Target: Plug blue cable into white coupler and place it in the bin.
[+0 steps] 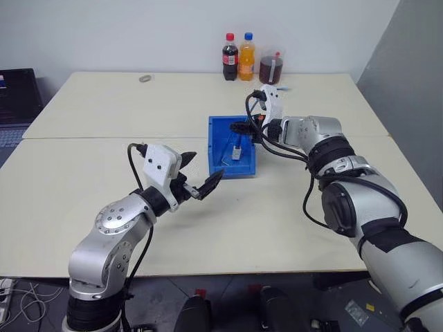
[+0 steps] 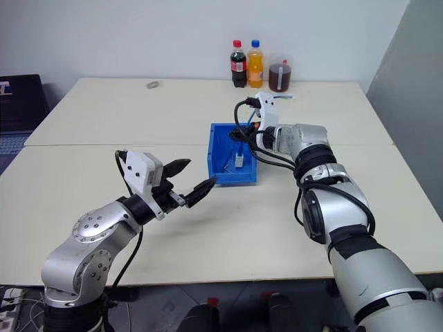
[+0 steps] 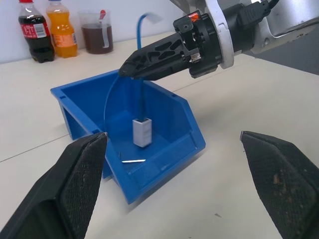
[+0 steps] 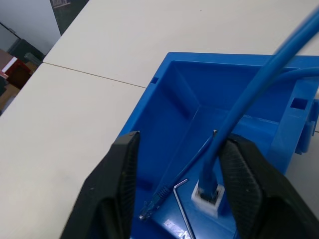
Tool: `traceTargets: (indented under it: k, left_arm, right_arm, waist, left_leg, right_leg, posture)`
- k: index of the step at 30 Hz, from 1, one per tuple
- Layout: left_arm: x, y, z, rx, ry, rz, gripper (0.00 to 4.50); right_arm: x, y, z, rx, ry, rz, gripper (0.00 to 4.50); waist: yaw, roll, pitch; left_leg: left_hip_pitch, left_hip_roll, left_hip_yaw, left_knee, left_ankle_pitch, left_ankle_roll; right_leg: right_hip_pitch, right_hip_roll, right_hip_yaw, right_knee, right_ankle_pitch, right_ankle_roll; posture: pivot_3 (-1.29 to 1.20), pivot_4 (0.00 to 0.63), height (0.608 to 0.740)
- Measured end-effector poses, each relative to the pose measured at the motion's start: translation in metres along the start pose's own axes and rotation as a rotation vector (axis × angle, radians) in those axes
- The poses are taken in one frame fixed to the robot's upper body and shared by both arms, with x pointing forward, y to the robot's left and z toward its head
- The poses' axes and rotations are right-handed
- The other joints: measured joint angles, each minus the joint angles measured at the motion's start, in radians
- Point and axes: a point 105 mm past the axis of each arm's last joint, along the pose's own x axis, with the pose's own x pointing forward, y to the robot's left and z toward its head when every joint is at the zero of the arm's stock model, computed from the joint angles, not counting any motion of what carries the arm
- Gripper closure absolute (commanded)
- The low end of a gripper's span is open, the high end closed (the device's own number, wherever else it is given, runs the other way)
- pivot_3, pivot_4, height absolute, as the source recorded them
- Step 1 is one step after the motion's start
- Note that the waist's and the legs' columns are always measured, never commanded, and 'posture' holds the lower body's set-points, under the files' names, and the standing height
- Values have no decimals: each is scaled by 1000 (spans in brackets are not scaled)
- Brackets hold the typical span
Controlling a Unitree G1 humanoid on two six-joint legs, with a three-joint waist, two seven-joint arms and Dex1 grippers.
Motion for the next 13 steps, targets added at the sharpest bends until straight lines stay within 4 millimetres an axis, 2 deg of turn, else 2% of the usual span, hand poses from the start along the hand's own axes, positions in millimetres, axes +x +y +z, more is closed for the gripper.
traceTargets:
  k: [4,8,11,13]
  left_arm:
    - [-1,2,-1,2,5,17,0]
    - [-4,13,-4,-2,28,77,0]
    - [-13,35,-3,-12,27,185,0]
    - [-20,51,-4,-26,27,258,0]
  right_arm:
    - [-2,-7,4,-59,-21,-41,364]
    - [-18,-25,19,-155,-56,-98,364]
    - [-43,-40,38,-287,-128,-136,364]
    - [-63,-49,37,-378,-185,-175,364]
  waist:
    - [0,0,0]
    - [4,0,0]
    - [5,0,0]
    - [9,0,0]
  left_leg:
    - [-1,0,0,0,0,0]
    - [-1,0,0,0,0,0]
    - [-1,0,0,0,0,0]
    - [-1,0,-1,0,0,0]
  right_leg:
    - [0,-1,0,0,0,0]
    - [0,-1,0,-1,0,0]
    - [0,-1,-1,-1,0,0]
    - [0,-1,-2,-1,0,0]
  posture:
    - [0,150,740]
    - [0,150,740]
    - [0,150,740]
    - [0,150,740]
